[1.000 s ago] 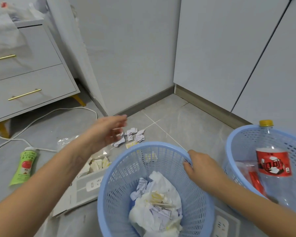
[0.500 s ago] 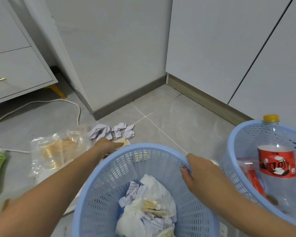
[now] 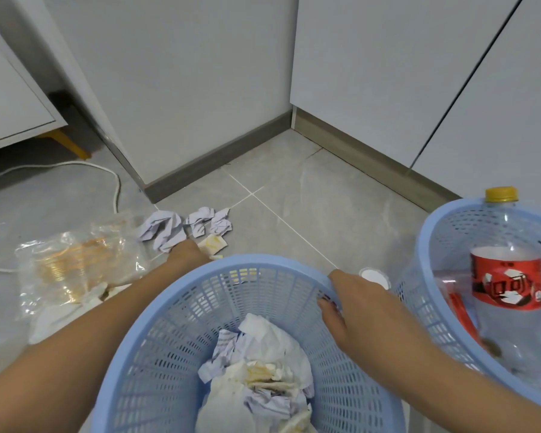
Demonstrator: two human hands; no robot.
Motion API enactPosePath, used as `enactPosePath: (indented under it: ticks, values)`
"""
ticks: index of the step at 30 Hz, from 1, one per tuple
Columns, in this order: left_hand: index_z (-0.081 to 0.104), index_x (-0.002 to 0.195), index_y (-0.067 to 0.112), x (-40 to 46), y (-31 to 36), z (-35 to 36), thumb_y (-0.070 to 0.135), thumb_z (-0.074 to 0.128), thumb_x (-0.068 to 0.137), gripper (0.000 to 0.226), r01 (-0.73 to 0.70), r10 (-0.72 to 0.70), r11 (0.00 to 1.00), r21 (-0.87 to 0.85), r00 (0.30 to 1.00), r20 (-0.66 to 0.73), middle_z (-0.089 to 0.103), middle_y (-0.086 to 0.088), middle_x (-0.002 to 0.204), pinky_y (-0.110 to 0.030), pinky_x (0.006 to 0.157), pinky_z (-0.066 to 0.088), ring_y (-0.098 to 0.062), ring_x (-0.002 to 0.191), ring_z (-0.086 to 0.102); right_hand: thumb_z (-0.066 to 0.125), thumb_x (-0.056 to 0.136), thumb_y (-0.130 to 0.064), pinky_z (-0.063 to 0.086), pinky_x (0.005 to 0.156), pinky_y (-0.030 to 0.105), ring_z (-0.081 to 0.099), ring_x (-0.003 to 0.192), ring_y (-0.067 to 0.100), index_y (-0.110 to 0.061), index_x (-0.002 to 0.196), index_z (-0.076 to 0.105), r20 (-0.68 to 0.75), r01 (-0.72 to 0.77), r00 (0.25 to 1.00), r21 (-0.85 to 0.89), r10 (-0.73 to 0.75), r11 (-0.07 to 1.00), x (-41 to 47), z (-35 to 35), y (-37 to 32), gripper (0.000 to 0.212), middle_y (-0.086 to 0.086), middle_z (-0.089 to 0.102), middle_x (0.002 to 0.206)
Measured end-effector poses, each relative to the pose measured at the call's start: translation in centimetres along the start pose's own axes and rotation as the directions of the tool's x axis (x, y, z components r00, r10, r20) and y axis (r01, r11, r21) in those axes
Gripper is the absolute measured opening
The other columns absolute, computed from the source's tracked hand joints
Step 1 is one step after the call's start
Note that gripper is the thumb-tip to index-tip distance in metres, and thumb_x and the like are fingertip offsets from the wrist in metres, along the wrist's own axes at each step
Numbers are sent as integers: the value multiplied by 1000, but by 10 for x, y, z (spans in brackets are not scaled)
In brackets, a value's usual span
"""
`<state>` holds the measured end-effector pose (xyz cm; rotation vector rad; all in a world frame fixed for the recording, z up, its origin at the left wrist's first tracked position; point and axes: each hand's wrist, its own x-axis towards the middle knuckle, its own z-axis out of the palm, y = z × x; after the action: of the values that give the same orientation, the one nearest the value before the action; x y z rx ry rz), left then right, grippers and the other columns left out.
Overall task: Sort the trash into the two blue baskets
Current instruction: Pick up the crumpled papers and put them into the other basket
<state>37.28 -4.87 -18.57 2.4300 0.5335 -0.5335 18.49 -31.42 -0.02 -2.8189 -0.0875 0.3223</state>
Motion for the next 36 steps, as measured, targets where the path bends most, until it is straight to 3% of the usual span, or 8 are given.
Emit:
enactPosePath:
  ticks: [6,14,18,22,26,30,33,36]
  values:
    - [44,57,16,-53,13,-25,25,73,81,39,11,10,945,-328,998,64,47,0,55,-14,42,42,-7,38,50,34,97,-36,29,52,21,37,58,6,-29,65,19,-9,14,1000,4,-14,1000,1,1,1,36,-10,35,67]
    - [64,73,9,-102,36,-97,18,74,80,15,24,67,508,-861,996,67,57,-3,64,-14,42,47,-6,46,50,36,96,-35,40,62,28,49,69,14,-22,80,36,-52,40,998,38,-38,998,1,8,7,21,-10,40,70]
    - [74,71,12,-159,58,-135,23,75,76,12,-161,355,585,-795,932,73,66,-3,68,-14,48,48,-10,57,55,38,96,-35,30,50,19,40,58,5,-28,70,27,-67,53,996,5,-53,999,4,11,8,29,-12,38,67]
    - [74,78,13,-220,73,-151,30,81,63,24,-465,611,746,-476,762,213,71,-10,76,-18,54,50,-14,63,62,38,95,-36,30,48,19,40,56,5,-25,76,34,-79,58,995,-22,-60,998,5,12,10,23,-11,40,66]
    - [73,89,14,-242,75,-148,27,76,78,17,-612,626,764,-206,624,468,73,-9,83,-23,61,51,-12,71,65,38,96,-35,31,47,20,42,56,5,-22,80,38,-89,74,993,-24,-76,997,3,12,10,20,-10,42,66]
    - [74,85,17,-223,68,-141,28,72,82,11,-553,598,799,-236,767,231,72,-2,78,-26,66,51,-11,71,65,39,95,-34,38,55,24,48,61,11,-19,83,42,-87,68,994,-5,-68,998,1,10,10,19,-10,42,67]
    - [72,90,7,-182,57,-126,28,71,83,22,-358,391,829,-430,920,-11,69,-2,77,-27,65,50,-11,68,62,39,95,-34,43,60,27,52,66,13,-18,85,43,-69,42,997,26,-40,999,-3,10,12,19,-11,43,69]
    - [70,90,11,-143,46,-97,32,72,82,22,-217,274,848,-483,960,51,64,0,75,-25,66,47,-13,75,60,39,96,-34,48,67,29,55,72,15,-19,85,43,-45,38,998,62,-35,997,-10,9,10,18,-9,48,74]
